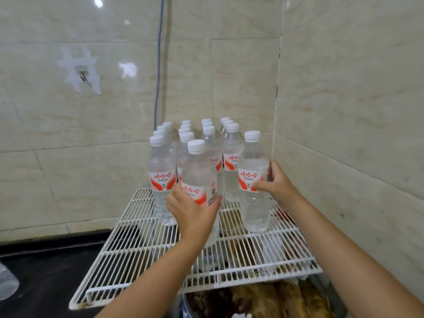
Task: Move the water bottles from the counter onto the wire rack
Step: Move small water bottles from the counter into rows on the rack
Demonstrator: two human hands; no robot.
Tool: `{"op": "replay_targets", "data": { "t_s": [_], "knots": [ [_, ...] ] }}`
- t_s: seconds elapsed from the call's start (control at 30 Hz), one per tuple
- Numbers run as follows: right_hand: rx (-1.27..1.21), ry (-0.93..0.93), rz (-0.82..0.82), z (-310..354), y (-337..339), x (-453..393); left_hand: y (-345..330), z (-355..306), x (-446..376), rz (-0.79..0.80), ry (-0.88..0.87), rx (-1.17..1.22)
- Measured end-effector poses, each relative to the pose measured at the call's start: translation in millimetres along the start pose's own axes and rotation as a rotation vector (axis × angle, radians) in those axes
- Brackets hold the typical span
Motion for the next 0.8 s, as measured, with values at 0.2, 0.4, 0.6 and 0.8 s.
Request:
{"op": "replay_targets", "data": {
  "t_s": [0.2,0.4,0.6,0.8],
  "knots": [
    [0.438,0.25,-0.43,-2.8,-19.1,22.3,-5.2,0.6,5.6,-0.039,-0.013,0.01],
    [0.431,0.238,-0.47,-3.7,-21.5,18.1,-5.1,4.6,0.7,-0.022,-0.094,0.17],
    [0.198,0.223,-0.394,-6.6,7.4,8.9,-34.1,-28.0,-5.5,-0.044,-0.102,0.145],
    [0.077,0.201,-0.274,-14.7,10.3,-14.7,-63.1,-43.4,-20.3,-0.091,-0.016,0.231]
  ]
}}
Point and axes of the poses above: each hand's wrist, its own x-axis away from the middle knuckle, its own y-axis out of the back of the hand, z = x × y, the point moved 6 cm from there along -x, towards the middle knuckle, and after that the axes turned 12 degrees about -x, right-handed, at the moved point
